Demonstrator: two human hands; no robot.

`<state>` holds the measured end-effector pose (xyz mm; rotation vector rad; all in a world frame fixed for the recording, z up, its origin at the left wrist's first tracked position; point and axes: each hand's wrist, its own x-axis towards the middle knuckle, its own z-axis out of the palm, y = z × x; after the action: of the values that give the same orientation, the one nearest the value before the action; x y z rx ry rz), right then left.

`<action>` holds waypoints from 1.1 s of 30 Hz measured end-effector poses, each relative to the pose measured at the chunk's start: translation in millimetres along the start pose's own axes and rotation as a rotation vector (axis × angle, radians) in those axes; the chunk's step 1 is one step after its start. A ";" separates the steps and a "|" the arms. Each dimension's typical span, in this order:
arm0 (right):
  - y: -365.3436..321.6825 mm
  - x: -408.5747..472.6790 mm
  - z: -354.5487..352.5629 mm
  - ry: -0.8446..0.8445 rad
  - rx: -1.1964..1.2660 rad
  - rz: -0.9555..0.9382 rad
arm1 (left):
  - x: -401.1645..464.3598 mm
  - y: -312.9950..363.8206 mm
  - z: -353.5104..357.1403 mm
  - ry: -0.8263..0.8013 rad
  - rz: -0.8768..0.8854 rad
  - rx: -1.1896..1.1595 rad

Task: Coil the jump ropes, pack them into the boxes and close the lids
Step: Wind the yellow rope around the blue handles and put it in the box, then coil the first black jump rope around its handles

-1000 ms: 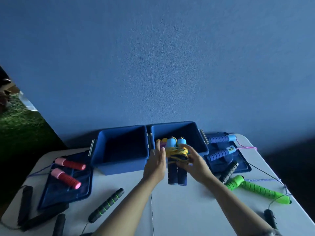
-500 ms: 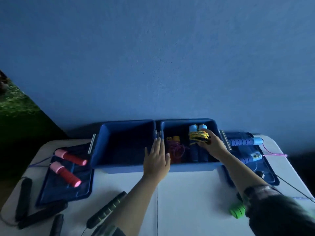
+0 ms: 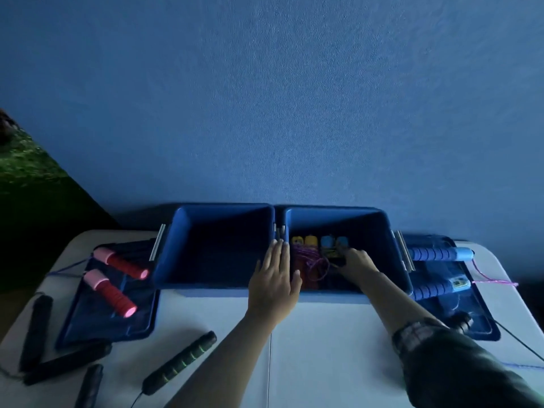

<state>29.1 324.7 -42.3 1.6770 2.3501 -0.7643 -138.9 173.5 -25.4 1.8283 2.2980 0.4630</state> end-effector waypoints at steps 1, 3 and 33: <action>0.0 -2.6 -2.1 -0.018 0.020 0.003 | 0.4 0.3 -1.1 -0.010 -0.004 0.006; 0.8 -8.8 -6.8 -0.067 0.113 0.024 | -0.2 2.4 -5.7 -0.016 -0.019 0.026; -99.1 -233.1 138.3 0.088 0.217 -0.356 | -243.8 -55.3 -30.8 -0.178 -0.485 0.111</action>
<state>-0.4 37.7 -34.9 1.4018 2.7572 -1.0591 -142.2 -78.3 -30.1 1.2201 2.5575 0.0958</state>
